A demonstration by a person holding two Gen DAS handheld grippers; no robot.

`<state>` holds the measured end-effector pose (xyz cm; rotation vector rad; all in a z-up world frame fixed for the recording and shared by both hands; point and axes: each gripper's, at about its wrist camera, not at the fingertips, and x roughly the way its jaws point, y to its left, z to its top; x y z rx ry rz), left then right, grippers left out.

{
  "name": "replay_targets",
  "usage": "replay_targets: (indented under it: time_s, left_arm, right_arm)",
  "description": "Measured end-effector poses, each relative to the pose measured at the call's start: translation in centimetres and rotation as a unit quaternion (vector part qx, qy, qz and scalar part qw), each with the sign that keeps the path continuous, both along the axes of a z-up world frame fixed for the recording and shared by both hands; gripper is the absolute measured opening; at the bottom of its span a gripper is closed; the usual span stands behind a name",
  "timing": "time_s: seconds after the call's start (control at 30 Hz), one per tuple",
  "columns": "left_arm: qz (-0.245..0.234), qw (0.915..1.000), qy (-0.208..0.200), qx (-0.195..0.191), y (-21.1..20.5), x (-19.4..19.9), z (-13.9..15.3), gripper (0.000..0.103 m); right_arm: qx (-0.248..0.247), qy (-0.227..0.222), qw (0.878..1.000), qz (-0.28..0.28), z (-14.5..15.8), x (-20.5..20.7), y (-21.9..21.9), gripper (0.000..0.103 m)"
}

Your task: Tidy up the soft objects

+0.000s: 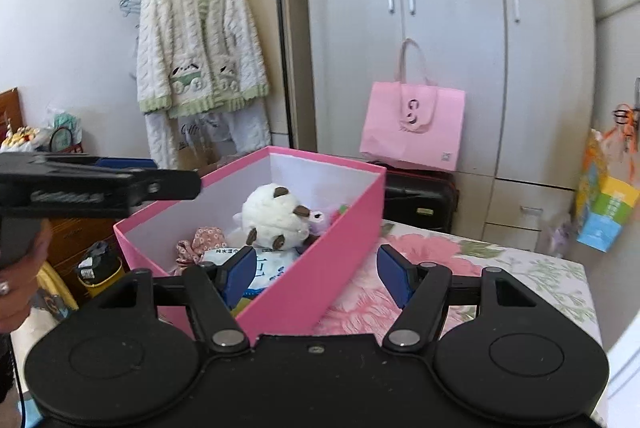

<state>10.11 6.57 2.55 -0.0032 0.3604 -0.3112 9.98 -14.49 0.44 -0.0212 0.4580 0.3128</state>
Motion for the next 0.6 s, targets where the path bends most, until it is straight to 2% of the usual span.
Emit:
replay_targets:
  time_s: [0.1,0.3,0.37,0.47,0.6]
  left_arm:
    - [0.008,0.9999,-0.015,0.0,-0.3,-1.9,0.2,0.071]
    - [0.001,0.9994,-0.034,-0.01,-0.6,-5.2,-0.1,0.073]
    - [-0.002,0.9992,-0.041,-0.004,-1.0,-5.9,-0.3,0.076]
    - [0.0,0.9987,-0.05,0.004,-1.7,-6.7,-0.6,0.081]
    - [0.008,0.9984,-0.054,0.012,-2.4,-7.1,-1.2,0.092]
  right_arm:
    - [0.008,-0.008,1.0,-0.023,0.4,-1.7,-0.9,0.079]
    - [0.004,-0.016,0.998,-0.06,0.4,-5.5,-2.1,0.082]
    - [0.013,-0.025,0.997,-0.078,0.5,-6.8,-2.7,0.089]
    - [0.041,-0.027,0.994,-0.098,0.3,-7.7,-3.8,0.102]
    - [0.032,-0.022,0.99,-0.133,0.0,-8.3,-4.4,0.102]
